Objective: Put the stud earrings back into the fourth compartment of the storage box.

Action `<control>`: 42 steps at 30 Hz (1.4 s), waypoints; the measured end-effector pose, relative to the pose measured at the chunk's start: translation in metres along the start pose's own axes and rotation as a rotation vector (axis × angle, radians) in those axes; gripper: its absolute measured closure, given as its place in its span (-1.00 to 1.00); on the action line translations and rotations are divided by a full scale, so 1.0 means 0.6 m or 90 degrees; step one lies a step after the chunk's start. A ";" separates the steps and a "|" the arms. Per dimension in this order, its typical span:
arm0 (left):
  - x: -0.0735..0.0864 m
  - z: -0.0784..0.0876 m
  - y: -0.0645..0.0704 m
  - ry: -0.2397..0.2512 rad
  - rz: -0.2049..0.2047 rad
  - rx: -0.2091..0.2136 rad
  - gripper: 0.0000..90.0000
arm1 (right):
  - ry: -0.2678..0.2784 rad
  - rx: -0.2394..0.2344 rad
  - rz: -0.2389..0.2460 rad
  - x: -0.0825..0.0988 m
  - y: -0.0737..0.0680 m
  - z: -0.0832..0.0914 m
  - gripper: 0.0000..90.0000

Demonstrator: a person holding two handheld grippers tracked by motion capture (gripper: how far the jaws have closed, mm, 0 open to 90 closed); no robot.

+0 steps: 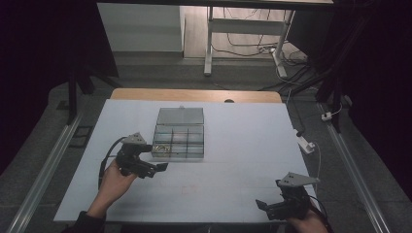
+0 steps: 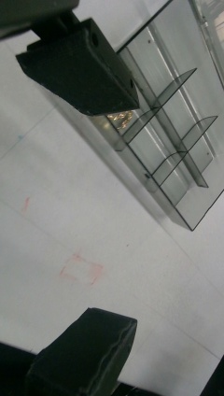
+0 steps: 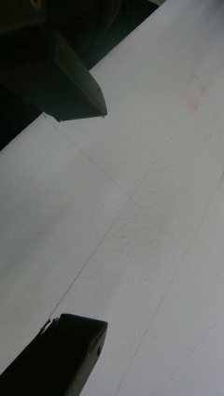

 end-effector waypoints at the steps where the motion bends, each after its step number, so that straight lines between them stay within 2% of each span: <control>1: 0.004 0.003 0.002 0.001 -0.001 0.000 -0.98 | 0.000 0.000 0.000 0.000 0.000 0.000 -0.98; 16: 0.059 0.042 0.029 0.020 0.014 -0.009 -1.00 | -0.001 0.001 0.000 0.000 0.000 0.000 -0.98; 23: 0.093 0.066 0.038 0.030 0.026 -0.025 -1.00 | 0.000 0.002 0.000 0.000 0.000 0.000 -0.98; 33: 0.156 0.095 0.042 0.035 0.062 -0.056 -1.00 | 0.002 0.003 -0.002 0.000 0.000 0.000 -0.98; 42: 0.211 0.111 0.036 0.033 0.109 -0.066 -1.00 | 0.002 0.004 -0.003 0.000 0.000 0.000 -0.98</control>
Point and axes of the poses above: each handheld gripper's, and its own axes: z roughly backward along the jaws, x roughly out of its underside, y roughly to its right, the point moved 4 cm from there along -z, roughly forward along the jaws, and after that the axes turned 12 degrees about -y, right-handed, at the moved point
